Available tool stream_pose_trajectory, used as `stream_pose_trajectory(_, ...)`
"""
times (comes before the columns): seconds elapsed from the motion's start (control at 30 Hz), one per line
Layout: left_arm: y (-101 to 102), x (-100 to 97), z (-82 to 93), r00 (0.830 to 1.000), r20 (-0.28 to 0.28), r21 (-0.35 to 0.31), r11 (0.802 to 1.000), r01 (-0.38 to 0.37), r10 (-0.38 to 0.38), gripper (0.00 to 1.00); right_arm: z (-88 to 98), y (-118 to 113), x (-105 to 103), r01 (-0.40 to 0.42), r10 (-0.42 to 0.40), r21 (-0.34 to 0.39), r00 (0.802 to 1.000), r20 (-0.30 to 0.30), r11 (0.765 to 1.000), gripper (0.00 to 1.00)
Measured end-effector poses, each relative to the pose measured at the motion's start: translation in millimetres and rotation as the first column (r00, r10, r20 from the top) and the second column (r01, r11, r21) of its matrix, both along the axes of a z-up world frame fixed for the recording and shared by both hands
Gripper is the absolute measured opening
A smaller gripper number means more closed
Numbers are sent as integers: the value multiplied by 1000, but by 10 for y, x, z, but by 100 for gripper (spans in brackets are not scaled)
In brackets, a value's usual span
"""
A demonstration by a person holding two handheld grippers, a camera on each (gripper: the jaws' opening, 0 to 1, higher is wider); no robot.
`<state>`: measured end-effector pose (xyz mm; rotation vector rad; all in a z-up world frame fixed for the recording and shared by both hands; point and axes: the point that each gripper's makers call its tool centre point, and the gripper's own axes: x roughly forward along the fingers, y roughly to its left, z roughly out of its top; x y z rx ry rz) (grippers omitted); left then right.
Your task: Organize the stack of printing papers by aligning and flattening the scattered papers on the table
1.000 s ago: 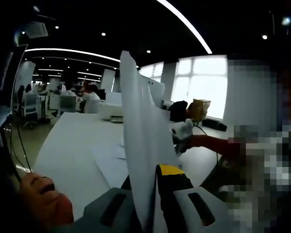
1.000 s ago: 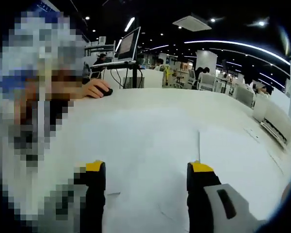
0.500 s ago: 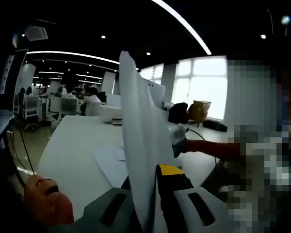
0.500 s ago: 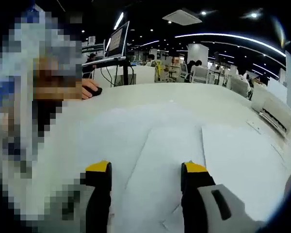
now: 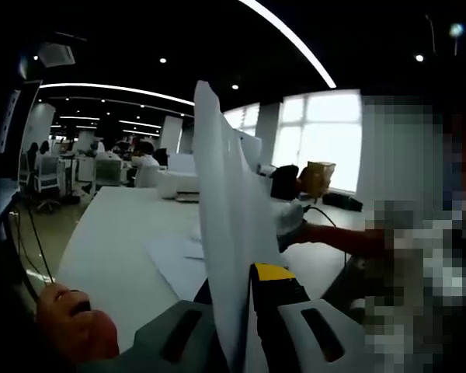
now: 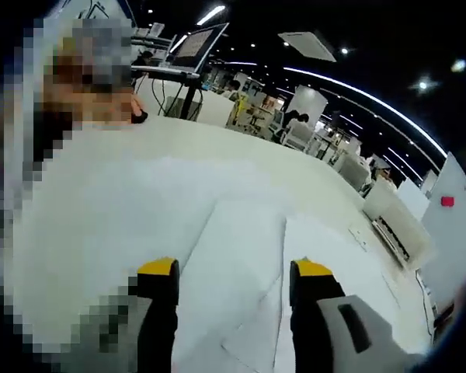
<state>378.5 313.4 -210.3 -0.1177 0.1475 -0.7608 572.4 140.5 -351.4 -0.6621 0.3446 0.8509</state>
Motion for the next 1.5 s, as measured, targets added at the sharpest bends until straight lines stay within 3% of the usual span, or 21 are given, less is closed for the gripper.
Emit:
stream_pose_trajectory(0.1,-7,-8,13,1000,3,-5,1000,2,-2,6,-8,-16,22,4,-4,-10,1000,7,1000,44)
stream_pose_trajectory(0.23,-14,-18,7,1000,2,-8,1000,7,-7,6,-60,-78,89,22,-21,-35,1000,20,999,27)
stream_pose_trajectory(0.37,-7,-25,-6,1000,-2,-10,1000,5,-5,6,-113,-77,93,57,-49,86,995,-92,995,17)
stream_pose_trajectory(0.57,5,-25,-12,1000,-5,-8,1000,3,-3,6,-148,-123,157,81,-52,169,985,-167,982,0)
stream_pose_trajectory(0.8,-5,-24,-6,1000,-6,-5,1000,4,-4,6,-146,-157,152,133,-95,186,975,-199,974,0)
stream_pose_trajectory(1.0,-30,-20,-6,1000,-6,-4,1000,6,-6,6,91,-338,225,196,-151,246,970,-189,949,0)
stream_pose_trajectory(1.17,-57,-7,-12,1000,-8,-6,1000,12,-12,6,223,-398,137,187,-145,251,974,-176,950,0)
stream_pose_trajectory(1.33,-83,-2,-9,1000,-10,-5,1000,17,-17,6,188,-475,168,150,-143,145,988,-55,978,0)
stream_pose_trajectory(1.4,-87,-10,0,1000,-7,-3,1000,20,-20,6,233,-585,319,157,-161,143,987,20,977,21)
stream_pose_trajectory(1.43,-88,-11,1,1000,-8,-2,1000,19,-19,6,211,-604,342,167,-169,149,986,1,975,29)
stream_pose_trajectory(1.47,-88,-12,2,1000,-7,1,1000,19,-19,6,185,-660,413,212,-208,174,977,-39,962,32)
stream_pose_trajectory(1.5,-88,-9,2,1000,-7,2,1000,18,-18,6,181,-666,475,209,-205,183,978,-42,960,30)
